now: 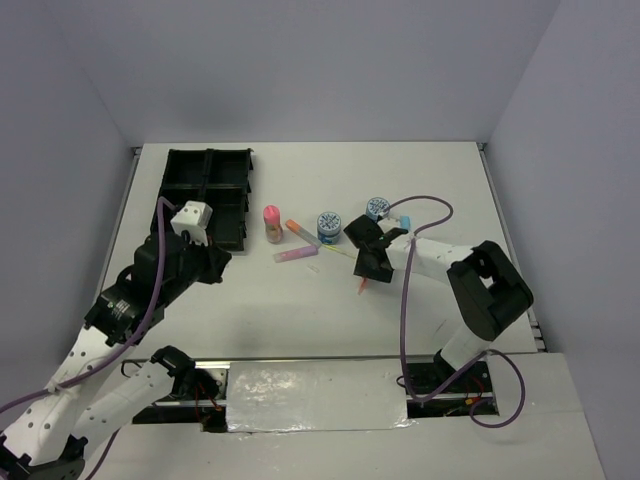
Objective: Sort the stationery into containers
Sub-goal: Pick up the pen from the center of the board.
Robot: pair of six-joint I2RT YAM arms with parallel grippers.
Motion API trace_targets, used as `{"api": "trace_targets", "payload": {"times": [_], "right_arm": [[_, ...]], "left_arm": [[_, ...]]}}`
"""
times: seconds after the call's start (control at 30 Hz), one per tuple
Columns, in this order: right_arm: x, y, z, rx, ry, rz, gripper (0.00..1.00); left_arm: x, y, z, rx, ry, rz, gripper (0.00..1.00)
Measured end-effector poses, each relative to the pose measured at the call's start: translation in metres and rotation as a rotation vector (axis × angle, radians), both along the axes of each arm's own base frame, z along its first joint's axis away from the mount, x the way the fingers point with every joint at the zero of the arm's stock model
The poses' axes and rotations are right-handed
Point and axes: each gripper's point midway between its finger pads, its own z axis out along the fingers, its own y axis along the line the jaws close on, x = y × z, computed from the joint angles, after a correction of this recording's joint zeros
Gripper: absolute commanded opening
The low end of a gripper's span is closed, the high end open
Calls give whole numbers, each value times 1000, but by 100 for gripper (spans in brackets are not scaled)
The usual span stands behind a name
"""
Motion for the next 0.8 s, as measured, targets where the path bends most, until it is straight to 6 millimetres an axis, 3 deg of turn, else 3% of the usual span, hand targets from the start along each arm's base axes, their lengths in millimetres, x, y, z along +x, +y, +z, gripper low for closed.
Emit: {"api": "trace_targets", "payload": {"times": [0.17, 0.27, 0.3, 0.33, 0.63, 0.8], "right_arm": [[0, -1, -1, 4, -16, -1, 36], [-3, -6, -1, 8, -38, -6, 19], [-3, -7, -1, 11, -49, -10, 2], [-5, -9, -1, 15, -55, -13, 0], [-19, -19, 10, 71, -109, -45, 0], [-18, -7, 67, 207, -272, 50, 0]], "left_arm": [[-1, 1, 2, -3, -9, 4, 0], [-1, 2, 2, -2, -10, 7, 0], [0, 2, 2, -1, -9, 8, 0], [0, 2, 2, -1, -9, 8, 0], [1, 0, -1, 4, 4, 7, 0], [3, -4, 2, -17, -1, -7, 0]]}}
